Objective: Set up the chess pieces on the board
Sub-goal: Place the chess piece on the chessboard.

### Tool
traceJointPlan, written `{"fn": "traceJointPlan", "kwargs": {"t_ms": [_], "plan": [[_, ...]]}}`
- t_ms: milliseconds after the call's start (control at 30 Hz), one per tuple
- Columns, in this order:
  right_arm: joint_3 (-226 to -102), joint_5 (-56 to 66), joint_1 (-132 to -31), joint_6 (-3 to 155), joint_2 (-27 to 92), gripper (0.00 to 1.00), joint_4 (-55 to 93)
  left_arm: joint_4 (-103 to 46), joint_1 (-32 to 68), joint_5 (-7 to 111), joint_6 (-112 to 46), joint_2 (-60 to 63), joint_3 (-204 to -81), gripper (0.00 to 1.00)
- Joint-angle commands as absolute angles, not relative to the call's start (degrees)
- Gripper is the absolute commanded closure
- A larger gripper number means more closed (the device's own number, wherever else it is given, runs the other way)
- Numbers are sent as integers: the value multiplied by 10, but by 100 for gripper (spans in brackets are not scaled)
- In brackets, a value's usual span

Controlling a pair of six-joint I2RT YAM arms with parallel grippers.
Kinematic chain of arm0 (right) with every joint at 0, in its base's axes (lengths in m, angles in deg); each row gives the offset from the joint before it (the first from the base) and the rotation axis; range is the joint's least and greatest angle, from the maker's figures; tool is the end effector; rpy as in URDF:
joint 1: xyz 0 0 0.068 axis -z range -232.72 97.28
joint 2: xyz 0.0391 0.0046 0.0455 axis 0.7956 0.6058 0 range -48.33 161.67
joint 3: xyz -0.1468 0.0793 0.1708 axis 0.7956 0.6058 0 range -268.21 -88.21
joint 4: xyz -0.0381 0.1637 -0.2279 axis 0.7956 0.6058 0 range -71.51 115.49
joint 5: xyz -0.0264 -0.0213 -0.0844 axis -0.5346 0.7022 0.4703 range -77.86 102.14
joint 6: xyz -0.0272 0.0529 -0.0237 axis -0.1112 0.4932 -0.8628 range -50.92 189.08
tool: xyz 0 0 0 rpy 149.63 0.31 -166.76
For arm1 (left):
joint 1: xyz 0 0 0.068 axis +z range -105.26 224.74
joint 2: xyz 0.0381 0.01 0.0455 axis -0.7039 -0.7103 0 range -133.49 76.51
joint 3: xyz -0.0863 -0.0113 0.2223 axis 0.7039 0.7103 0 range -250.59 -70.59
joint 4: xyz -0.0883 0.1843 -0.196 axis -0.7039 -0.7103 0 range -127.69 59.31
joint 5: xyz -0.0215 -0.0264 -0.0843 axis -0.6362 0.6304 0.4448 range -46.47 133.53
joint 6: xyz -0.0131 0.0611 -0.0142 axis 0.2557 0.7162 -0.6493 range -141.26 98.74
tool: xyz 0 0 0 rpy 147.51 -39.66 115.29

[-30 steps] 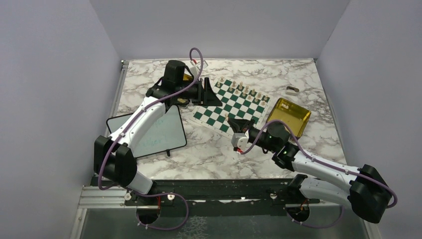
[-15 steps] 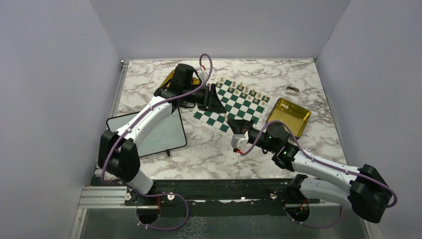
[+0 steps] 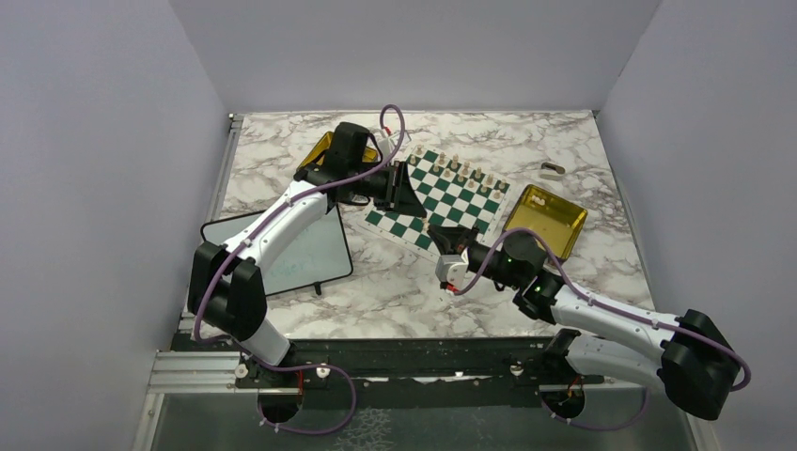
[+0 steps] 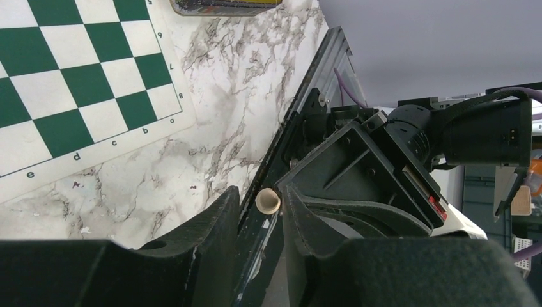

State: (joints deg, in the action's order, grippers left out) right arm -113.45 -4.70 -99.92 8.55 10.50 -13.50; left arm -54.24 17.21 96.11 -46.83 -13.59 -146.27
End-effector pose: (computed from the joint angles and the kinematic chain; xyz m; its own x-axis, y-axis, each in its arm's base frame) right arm 0.1793 0.2150 0.2074 0.7734 -0.3912 -0.4988 -0.4589 0.1975 -0.8663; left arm 0.3161 -0.2092 0.2693 -0.8530 0.1488 -0.5003 0.5188 0.3477 -0.7810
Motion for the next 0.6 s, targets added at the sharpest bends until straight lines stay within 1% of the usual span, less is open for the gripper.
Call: {"fn": "traceJointPlan", "kwargs": {"t_ms": [0, 400, 567], "plan": [[-1154, -56, -1005, 76, 106, 94, -133, -549, 167, 984, -456, -140, -1460, 69], [-1157, -52, -1010, 77, 113, 94, -131, -549, 162, 992, -454, -136, -1451, 75], [-1156, -46, -1010, 78, 116, 94, -131, -548, 162, 991, -455, -136, -1452, 82]]}}
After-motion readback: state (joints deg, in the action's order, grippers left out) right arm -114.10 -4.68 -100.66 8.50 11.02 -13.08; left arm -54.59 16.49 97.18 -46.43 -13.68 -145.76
